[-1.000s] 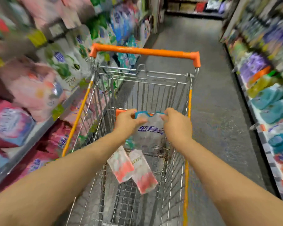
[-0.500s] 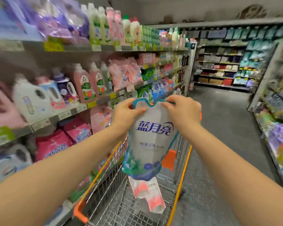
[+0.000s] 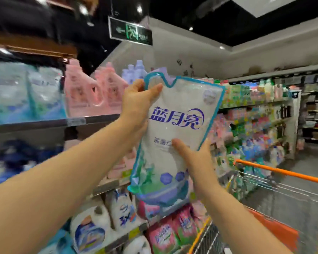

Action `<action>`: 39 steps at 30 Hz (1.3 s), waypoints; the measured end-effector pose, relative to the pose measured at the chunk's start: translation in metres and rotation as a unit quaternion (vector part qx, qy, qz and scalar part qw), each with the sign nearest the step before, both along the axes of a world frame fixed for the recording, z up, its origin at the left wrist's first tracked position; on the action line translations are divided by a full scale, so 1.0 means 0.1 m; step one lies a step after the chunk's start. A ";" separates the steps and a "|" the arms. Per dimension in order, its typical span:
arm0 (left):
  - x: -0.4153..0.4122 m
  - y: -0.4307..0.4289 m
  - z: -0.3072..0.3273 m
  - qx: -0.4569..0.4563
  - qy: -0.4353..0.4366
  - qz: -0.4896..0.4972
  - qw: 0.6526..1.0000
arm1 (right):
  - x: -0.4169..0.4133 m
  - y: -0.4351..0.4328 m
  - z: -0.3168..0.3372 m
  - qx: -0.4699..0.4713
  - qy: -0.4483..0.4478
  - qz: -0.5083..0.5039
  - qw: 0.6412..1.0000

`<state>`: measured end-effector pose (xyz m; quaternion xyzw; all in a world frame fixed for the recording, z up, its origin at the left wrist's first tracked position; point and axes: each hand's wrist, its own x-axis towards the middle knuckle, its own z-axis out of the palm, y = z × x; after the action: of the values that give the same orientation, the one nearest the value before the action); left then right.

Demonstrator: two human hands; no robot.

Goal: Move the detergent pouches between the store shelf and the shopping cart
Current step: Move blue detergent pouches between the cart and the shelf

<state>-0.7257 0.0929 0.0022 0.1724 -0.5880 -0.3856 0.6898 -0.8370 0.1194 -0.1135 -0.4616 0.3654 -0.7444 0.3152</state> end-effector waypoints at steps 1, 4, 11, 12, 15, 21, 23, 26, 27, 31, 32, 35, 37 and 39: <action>0.21 0.02 0.06 -0.003 -0.002 0.009 1.000 | 0.26 0.00 0.05 -0.003 -0.019 0.007 1.000; 0.85 0.08 0.15 -0.006 0.001 0.050 0.999 | 0.95 -0.04 0.14 -0.013 -0.048 0.008 0.999; 2.22 0.00 0.16 0.020 -0.073 0.169 0.983 | 2.21 -0.22 0.17 -0.037 -0.082 0.069 0.993; 2.38 -0.04 0.15 0.024 -0.086 0.184 0.979 | 2.32 -0.28 0.19 -0.037 -0.079 0.079 0.993; 2.83 -0.25 0.02 0.037 -0.110 0.217 0.969 | 2.61 -0.55 0.30 -0.040 -0.069 0.102 0.992; 3.27 -0.89 -0.40 0.090 -0.173 0.211 0.958 | 3.04 -1.34 0.66 -0.075 -0.069 0.147 0.984; 3.36 -1.12 -0.31 0.058 -0.176 0.233 0.955 | 3.15 -1.64 0.85 -0.098 -0.053 0.164 0.980; 3.51 -1.39 0.02 0.031 -0.169 0.250 0.953 | 3.31 -2.06 1.18 -0.133 -0.039 0.197 0.971; 3.58 -1.53 0.14 0.026 -0.172 0.257 0.951 | 3.38 -2.22 1.30 -0.145 -0.031 0.212 0.966; 3.82 -2.05 0.55 0.020 -0.143 0.301 0.943 | 3.66 -2.81 1.74 -0.182 -0.003 0.233 0.955; 3.88 -2.17 0.62 0.019 -0.132 0.311 0.941 | 3.73 -2.93 1.82 -0.185 0.003 0.232 0.955; 4.02 -2.51 0.78 -0.010 -0.120 0.329 0.937 | 3.93 -3.29 1.98 -0.192 0.008 0.227 0.955; 4.10 -2.70 0.84 -0.026 -0.110 0.333 0.936 | 4.05 -3.50 2.04 -0.200 0.000 0.215 0.956; 4.18 -2.89 0.87 -0.044 -0.094 0.319 0.942 | 4.15 -3.67 2.08 -0.211 -0.005 0.192 0.958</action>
<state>-0.3075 -0.1965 0.0887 0.3560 -0.5804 -0.1011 0.7254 -0.4222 -0.2471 0.0943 -0.5754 0.1030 -0.7320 0.3500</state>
